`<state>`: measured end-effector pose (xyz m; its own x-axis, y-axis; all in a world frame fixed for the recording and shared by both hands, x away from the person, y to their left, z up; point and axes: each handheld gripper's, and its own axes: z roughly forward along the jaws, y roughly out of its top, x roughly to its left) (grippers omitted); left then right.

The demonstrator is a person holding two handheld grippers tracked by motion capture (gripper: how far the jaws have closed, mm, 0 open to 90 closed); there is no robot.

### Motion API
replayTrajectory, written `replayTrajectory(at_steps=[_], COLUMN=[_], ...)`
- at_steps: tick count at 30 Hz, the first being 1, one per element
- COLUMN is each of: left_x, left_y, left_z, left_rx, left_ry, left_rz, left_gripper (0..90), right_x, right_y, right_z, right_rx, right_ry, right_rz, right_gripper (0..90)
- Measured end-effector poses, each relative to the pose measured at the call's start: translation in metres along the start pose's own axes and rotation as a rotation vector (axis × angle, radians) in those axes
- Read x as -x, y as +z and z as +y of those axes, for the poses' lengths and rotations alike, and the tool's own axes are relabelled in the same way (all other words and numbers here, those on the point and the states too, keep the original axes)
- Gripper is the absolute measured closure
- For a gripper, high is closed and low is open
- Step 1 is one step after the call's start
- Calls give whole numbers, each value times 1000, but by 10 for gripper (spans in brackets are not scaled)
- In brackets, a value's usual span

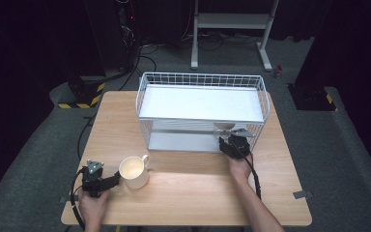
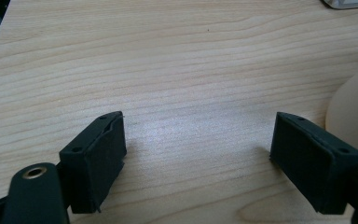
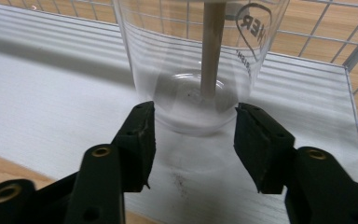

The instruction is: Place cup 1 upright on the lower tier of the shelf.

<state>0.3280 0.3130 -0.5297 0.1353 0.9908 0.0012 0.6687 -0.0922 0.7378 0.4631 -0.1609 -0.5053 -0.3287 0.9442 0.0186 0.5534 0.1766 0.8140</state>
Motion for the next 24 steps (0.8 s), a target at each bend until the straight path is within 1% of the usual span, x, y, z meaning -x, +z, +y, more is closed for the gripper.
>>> replayTrajectory(at_steps=[2, 5, 6, 7, 9, 13, 17, 18, 19, 20, 21, 24], left_x=[0, 0, 0, 0, 0, 0, 0, 0, 0, 0, 0, 0], left_y=[0, 0, 0, 0, 0, 0, 0, 0, 0, 0, 0, 0], left_z=[0, 0, 0, 0, 0, 0, 0, 0, 0, 0, 0, 0], left_rx=[-1, 0, 0, -1, -1, -1, -1, -1, -1, -1, -1, -1], left_ry=[2, 1, 1, 1, 2, 2, 2, 2, 2, 2, 2, 2], left_rz=[3, 1, 2, 2, 3, 3, 3, 3, 3, 3, 3, 3], left_gripper=[184, 184, 184, 184, 184, 184, 184, 184, 184, 184, 184, 184], right_x=[0, 2, 2, 2, 3, 4, 4, 5, 5, 6, 6, 7], right_y=[0, 1, 1, 2, 3, 6, 7, 8, 8, 8, 8, 6], right_z=[0, 0, 0, 0, 0, -1, -2, -2, -2, -2, -2, -2], right_rx=[1, 13, 16, 16, 17, 13, 18, 17, 13, 14, 9, 16], right_ry=[3, -10, -9, 8, 2, 13, 13, 3, 12, 2, 11, 9], right_rz=[-2, -12, -13, -13, -16, -24, -20, -17, -16, -11, -12, -8], right_gripper=[505, 528, 536, 547, 562, 609, 663, 676, 686, 696, 702, 708])
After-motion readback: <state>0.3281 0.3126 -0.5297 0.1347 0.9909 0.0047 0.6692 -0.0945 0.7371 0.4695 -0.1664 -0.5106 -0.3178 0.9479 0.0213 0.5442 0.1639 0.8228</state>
